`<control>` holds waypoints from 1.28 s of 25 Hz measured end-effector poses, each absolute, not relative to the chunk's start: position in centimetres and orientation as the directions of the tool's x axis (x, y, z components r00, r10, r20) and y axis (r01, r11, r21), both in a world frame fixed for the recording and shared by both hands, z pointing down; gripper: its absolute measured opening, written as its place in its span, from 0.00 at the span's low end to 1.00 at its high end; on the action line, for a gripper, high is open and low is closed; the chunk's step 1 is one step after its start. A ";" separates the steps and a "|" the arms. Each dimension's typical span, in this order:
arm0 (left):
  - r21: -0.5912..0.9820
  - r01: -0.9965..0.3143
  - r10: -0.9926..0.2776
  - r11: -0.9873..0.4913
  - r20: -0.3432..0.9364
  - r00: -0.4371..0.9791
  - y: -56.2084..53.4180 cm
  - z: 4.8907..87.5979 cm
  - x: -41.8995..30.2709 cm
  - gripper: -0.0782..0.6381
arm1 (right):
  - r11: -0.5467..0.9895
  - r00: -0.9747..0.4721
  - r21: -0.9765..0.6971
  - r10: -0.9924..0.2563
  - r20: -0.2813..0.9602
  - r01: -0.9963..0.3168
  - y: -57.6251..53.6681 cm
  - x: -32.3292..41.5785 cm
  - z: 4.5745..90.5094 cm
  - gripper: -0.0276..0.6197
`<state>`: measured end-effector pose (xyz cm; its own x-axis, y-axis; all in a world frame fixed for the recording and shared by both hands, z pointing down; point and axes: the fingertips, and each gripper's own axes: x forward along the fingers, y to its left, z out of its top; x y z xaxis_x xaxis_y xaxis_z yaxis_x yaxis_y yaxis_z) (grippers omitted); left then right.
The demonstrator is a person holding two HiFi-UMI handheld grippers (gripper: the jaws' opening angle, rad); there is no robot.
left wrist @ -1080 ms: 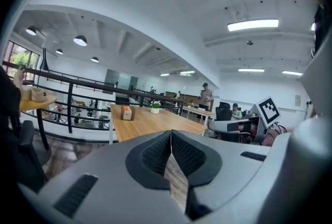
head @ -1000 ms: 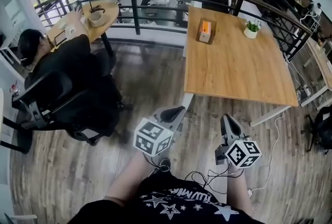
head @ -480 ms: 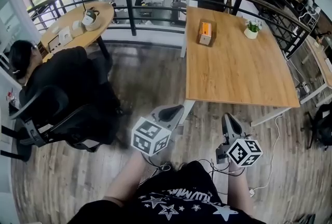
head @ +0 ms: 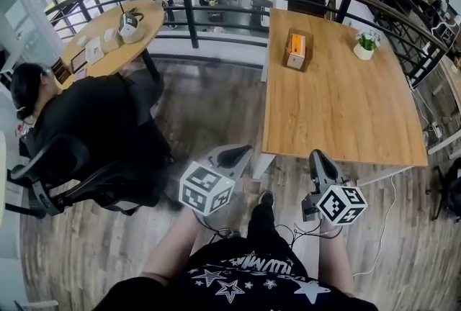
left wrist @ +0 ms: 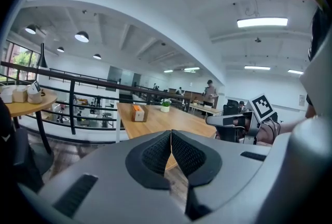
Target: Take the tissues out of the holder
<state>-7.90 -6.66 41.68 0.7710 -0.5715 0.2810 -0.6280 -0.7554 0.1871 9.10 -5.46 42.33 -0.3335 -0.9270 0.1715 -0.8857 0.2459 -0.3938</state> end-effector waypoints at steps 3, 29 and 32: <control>0.179 -0.642 -0.586 -0.745 0.283 0.759 -10.6 41.5 -6.6 0.13 | 0.256 -0.345 -0.404 -0.924 0.164 -0.878 -9.9 10.6 42.2 0.07; 0.147 -0.715 -0.640 -0.683 0.350 0.684 -30.6 41.5 6.3 0.13 | 0.323 -0.446 -0.497 -0.882 0.150 -0.805 -33.1 23.0 43.5 0.07; 0.159 -0.715 -0.634 -0.680 0.362 0.683 -32.8 42.0 6.4 0.13 | 0.317 -0.447 -0.502 -0.880 0.160 -0.805 -35.0 23.1 43.8 0.07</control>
<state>6.38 -32.82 42.00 0.6835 -0.6342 0.3615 -0.7154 -0.6804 0.1591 23.13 -34.97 43.77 -0.4467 -0.8803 0.1598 -0.8046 0.3172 -0.5020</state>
